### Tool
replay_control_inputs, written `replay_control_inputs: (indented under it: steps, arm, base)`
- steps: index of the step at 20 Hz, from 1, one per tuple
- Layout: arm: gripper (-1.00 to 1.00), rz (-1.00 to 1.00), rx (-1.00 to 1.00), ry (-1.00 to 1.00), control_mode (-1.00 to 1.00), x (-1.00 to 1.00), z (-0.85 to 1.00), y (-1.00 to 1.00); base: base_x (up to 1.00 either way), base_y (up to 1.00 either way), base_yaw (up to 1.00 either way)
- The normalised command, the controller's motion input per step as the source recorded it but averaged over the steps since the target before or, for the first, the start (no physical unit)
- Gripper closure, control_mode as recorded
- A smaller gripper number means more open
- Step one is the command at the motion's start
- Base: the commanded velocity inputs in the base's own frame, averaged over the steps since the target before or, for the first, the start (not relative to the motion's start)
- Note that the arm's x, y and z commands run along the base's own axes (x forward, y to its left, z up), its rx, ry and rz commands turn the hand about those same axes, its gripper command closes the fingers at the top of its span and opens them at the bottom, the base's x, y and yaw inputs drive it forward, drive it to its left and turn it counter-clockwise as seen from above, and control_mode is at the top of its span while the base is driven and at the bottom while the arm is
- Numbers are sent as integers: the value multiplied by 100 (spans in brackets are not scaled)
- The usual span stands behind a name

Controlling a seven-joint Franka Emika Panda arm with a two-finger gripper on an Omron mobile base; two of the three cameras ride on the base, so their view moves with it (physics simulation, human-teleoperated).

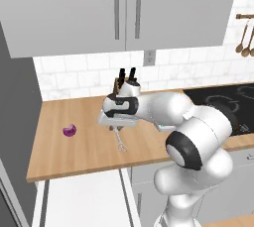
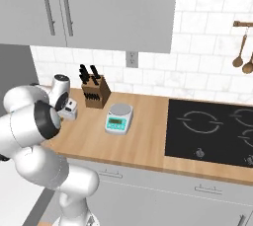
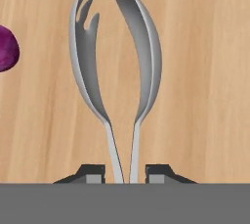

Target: Pick the tongs from the drawer and place it on the counter.

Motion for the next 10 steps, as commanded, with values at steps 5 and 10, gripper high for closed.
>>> replay_control_inputs:
  steps: [5,10]
  arm:
    - [100,0,-6,0,-100,36,-63,0]
    - [-100,0,-6,0,-100,31,-49,0]
  base:
    - [0,0,0]
    - [0,0,0]
